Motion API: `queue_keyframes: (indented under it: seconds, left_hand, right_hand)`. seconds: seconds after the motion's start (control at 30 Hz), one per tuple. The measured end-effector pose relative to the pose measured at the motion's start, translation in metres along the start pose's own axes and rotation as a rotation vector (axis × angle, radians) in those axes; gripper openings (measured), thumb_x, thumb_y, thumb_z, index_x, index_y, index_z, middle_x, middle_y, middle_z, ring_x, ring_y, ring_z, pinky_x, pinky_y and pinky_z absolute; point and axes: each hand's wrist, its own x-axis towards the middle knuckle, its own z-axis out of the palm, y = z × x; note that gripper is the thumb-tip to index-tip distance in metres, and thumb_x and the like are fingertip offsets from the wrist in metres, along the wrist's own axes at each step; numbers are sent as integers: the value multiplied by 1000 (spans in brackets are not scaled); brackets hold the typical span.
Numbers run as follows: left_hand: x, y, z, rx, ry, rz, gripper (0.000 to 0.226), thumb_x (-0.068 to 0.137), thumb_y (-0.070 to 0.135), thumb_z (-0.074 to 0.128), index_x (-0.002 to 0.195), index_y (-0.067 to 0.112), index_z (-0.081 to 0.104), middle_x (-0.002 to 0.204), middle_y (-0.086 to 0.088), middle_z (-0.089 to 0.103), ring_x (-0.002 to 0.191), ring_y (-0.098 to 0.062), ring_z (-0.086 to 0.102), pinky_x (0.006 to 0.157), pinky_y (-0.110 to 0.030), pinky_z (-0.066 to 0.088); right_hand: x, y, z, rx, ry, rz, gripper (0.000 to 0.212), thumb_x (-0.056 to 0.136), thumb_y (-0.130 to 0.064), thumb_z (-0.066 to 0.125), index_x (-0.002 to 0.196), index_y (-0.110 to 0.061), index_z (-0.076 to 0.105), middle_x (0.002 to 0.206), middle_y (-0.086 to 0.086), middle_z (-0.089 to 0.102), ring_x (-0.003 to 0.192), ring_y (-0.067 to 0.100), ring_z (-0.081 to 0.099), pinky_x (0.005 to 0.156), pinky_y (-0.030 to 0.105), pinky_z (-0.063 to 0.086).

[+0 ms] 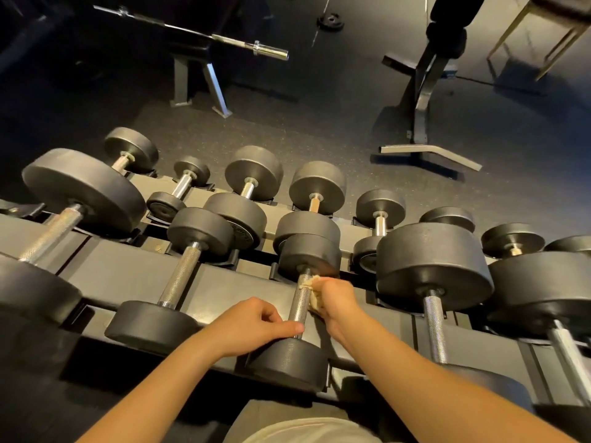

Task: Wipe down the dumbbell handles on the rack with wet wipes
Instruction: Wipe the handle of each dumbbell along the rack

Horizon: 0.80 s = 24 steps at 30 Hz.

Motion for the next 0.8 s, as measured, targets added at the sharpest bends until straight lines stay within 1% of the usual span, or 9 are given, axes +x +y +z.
queue_keyframes:
  seconds: [0.07, 0.13, 0.23, 0.37, 0.43, 0.5, 0.6, 0.7, 0.8]
  left_hand:
    - [-5, 0, -1, -9, -54, 34, 63, 61, 84, 75, 92, 29, 77, 88, 6, 75, 85, -12, 71, 89, -41, 59]
    - [-9, 0, 0, -5, -74, 58, 60, 60, 80, 79, 95, 31, 75, 88, 6, 75, 84, -13, 70, 89, -42, 59]
    - [-12, 1, 2, -20, -51, 48, 63, 57, 81, 79, 95, 31, 76, 88, 9, 75, 87, -13, 71, 90, -43, 59]
    - [-21, 6, 6, -17, 18, 17, 71, 54, 87, 76, 95, 29, 76, 90, 8, 75, 88, -12, 70, 92, -45, 58]
    - [-33, 9, 13, -42, 84, -24, 70, 56, 87, 75, 98, 31, 74, 94, 9, 75, 92, -10, 69, 94, -43, 57]
    - [-45, 12, 23, -37, 165, -57, 65, 63, 85, 72, 106, 36, 70, 101, 12, 72, 98, -7, 67, 95, -38, 57]
    - [-60, 18, 37, -33, 280, -77, 59, 74, 79, 68, 117, 39, 65, 113, 15, 67, 105, -5, 63, 97, -35, 55]
    - [-71, 23, 43, -69, 415, -42, 45, 86, 66, 66, 124, 40, 64, 115, 15, 67, 104, -2, 63, 96, -34, 55]
    - [-82, 26, 36, -182, 551, 10, 23, 96, 50, 66, 114, 38, 73, 101, 13, 74, 95, -2, 68, 92, -35, 57]
  right_hand:
    - [-4, 11, 4, 122, -79, 20, 12, 96, -2, 55, 100, -4, 66, 106, 26, 71, 98, 38, 70, 96, 51, 57]
    - [-6, 13, 0, 92, -105, 20, 15, 97, 1, 52, 103, -1, 66, 104, 25, 71, 98, 36, 70, 92, 52, 59]
    - [-10, 6, -10, -229, -122, -18, 17, 97, 5, 53, 105, 4, 68, 87, 18, 72, 76, 27, 70, 72, 43, 64]
    - [-20, 4, -18, -776, -214, -186, 14, 96, -2, 55, 103, 2, 67, 86, 18, 74, 75, 32, 74, 72, 44, 65]
    - [-30, 2, -20, -1033, -281, -341, 12, 93, -7, 55, 86, -6, 65, 80, 12, 69, 79, 33, 73, 73, 42, 64]
    - [-39, -1, -24, -1176, -363, -439, 22, 91, -10, 55, 70, -15, 57, 72, 6, 61, 78, 32, 70, 70, 40, 63]
    - [-46, -10, -26, -1228, -486, -498, 23, 92, -14, 57, 68, -14, 58, 66, 4, 56, 63, 22, 60, 60, 34, 55]
    - [-52, -18, -16, -1187, -538, -606, 20, 89, -16, 62, 74, -5, 69, 63, 8, 58, 60, 17, 55, 59, 33, 47]
    - [-68, -19, -3, -996, -617, -659, 17, 91, -20, 69, 77, -21, 77, 71, 6, 69, 61, 13, 60, 59, 28, 51]
